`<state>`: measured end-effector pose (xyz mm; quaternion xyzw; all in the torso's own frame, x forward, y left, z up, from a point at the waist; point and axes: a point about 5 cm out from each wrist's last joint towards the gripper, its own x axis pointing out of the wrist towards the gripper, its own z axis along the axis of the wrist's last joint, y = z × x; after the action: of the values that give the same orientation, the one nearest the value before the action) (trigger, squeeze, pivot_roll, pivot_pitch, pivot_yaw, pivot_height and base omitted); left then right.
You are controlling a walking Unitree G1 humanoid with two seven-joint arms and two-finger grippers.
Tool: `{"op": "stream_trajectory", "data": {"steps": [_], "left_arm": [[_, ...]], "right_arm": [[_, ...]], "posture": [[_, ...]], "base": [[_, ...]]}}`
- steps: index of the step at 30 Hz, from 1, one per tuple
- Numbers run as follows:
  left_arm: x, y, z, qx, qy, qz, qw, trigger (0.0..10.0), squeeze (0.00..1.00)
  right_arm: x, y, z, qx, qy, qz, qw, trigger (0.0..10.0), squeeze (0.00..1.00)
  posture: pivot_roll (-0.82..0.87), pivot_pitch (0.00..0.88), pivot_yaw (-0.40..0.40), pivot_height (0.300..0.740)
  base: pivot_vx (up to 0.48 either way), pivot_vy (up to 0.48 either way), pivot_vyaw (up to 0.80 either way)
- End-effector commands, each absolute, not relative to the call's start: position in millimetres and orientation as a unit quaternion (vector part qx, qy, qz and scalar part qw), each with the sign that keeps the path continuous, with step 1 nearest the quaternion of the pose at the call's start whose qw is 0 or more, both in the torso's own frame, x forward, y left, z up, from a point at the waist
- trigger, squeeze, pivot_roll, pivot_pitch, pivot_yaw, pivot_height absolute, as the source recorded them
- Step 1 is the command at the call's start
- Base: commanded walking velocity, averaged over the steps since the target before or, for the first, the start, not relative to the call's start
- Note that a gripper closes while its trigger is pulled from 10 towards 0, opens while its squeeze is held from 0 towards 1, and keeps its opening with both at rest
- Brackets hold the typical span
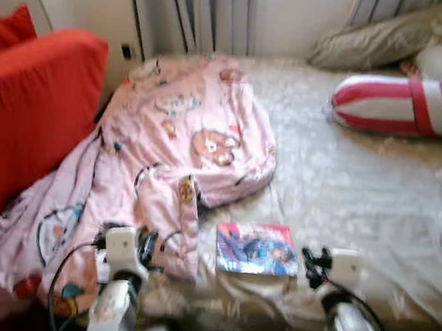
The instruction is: Clean up the room
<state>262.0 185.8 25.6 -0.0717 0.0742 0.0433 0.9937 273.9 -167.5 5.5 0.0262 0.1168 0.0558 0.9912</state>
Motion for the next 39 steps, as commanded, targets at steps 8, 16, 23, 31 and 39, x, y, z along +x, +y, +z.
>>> {"op": "stream_trajectory", "data": {"steps": [8, 16, 23, 31, 39], "left_arm": [[267.3, 180.5, 31.6, -0.073, 0.062, 0.035, 0.995, 10.0, 0.0], [273.3, 181.0, 38.3, -0.068, 0.049, 0.021, 0.996, 10.0, 0.0], [272.9, 172.3, 36.7, -0.07, 0.053, 0.007, 0.996, 10.0, 0.0], [265.6, 174.3, 34.3, -0.069, 0.054, 0.014, 0.996, 10.0, 0.0], [256.9, 177.3, 32.3, -0.06, 0.056, 0.021, 0.996, 10.0, 0.0]], "right_arm": [[277.2, -171.5, 7.4, 0.031, 0.12, 0.058, 0.991, 10.0, 0.0], [289.1, -160.5, 16.3, 0.024, 0.108, 0.079, 0.991, 10.0, 0.0], [291.5, -158.1, 15.2, 0.014, 0.121, 0.082, 0.989, 10.0, 0.0], [285.8, -161.3, 10.0, 0.019, 0.125, 0.07, 0.99, 10.0, 0.0], [286.4, -157.7, 5.9, 0.022, 0.143, 0.063, 0.988, 10.0, 0.0]], "posture": [[-0.01, 0.0, 0.066, 0.613], [0.0, 0.0, 0.063, 0.613], [0.0, 0.0, 0.062, 0.613], [0.01, 0.0, 0.054, 0.588], [0.03, 0.0, 0.047, 0.588]], "base": [[0.075, 0.0, 0.06], [0.0, 0.0, 0.0], [0.0, 0.0, 0.0], [0.0, 0.0, 0.0], [0.0, 0.0, 0.0]]}}
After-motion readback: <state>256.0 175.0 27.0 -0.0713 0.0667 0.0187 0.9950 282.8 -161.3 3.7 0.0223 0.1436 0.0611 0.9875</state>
